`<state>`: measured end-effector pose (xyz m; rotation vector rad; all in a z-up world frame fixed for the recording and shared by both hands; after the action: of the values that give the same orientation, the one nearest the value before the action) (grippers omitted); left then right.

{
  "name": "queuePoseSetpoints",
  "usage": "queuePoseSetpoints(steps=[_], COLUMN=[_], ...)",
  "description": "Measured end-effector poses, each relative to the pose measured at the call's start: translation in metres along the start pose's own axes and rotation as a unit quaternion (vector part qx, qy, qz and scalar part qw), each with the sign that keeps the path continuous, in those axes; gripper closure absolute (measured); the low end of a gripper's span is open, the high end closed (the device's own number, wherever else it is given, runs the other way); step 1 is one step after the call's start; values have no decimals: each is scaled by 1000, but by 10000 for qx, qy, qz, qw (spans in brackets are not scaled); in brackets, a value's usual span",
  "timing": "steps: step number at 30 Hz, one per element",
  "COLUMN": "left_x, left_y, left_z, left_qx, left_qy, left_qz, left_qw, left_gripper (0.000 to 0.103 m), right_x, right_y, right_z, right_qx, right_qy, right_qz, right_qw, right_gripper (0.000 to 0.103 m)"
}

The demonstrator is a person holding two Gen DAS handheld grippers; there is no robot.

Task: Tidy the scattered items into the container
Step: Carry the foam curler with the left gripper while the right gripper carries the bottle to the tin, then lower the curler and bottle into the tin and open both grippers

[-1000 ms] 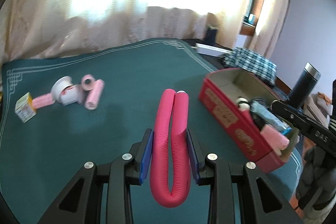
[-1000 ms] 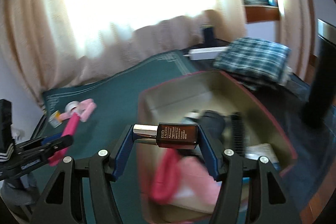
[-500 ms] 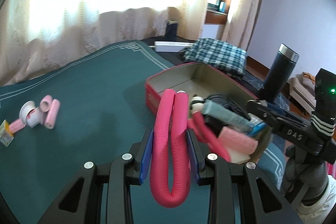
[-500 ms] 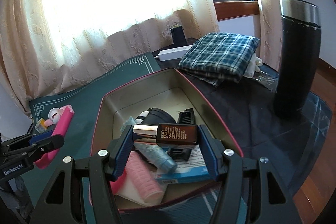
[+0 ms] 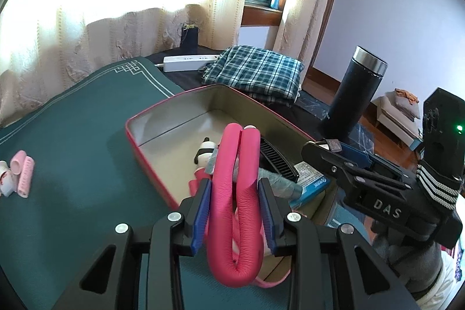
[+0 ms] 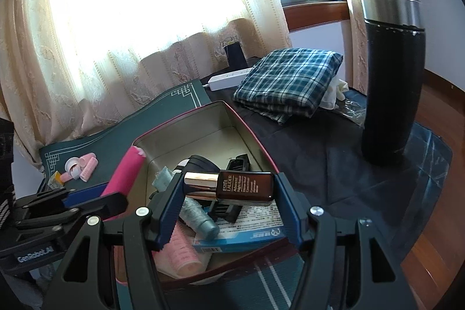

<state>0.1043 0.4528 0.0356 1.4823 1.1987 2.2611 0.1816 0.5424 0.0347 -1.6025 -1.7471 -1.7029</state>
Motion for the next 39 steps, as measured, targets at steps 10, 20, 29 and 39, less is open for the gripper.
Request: queuePoseSetpoints(steps=[10, 20, 29, 39], left_x=[4, 0, -17, -32], left_y=[-2, 17, 28, 32], left_z=[-9, -43, -64, -85], left_qx=[-85, 242, 370, 435], left_qy=[360, 653, 803, 1024], left_qz=[20, 157, 148, 94], left_qw=[9993, 9974, 9960, 9937], left_gripper=[40, 40, 40, 40], right_x=[-3, -16, -22, -23], right_y=[-4, -10, -35, -67], right_z=[-1, -33, -56, -78], right_qx=[67, 238, 81, -52], right_qy=[-16, 532, 1078, 1547], right_qz=[-69, -332, -710, -1029], right_qw=[10000, 9978, 9916, 9826], right_gripper=[38, 38, 38, 37])
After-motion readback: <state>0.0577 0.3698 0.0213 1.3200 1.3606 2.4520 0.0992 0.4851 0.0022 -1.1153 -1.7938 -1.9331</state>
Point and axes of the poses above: each gripper's, at about its wrist camera, not at the fingertips, and y roughly against the way its jaws point, z to its right, x to its top, the point moved 8 cm from there along -y, roughly the way its jaws point
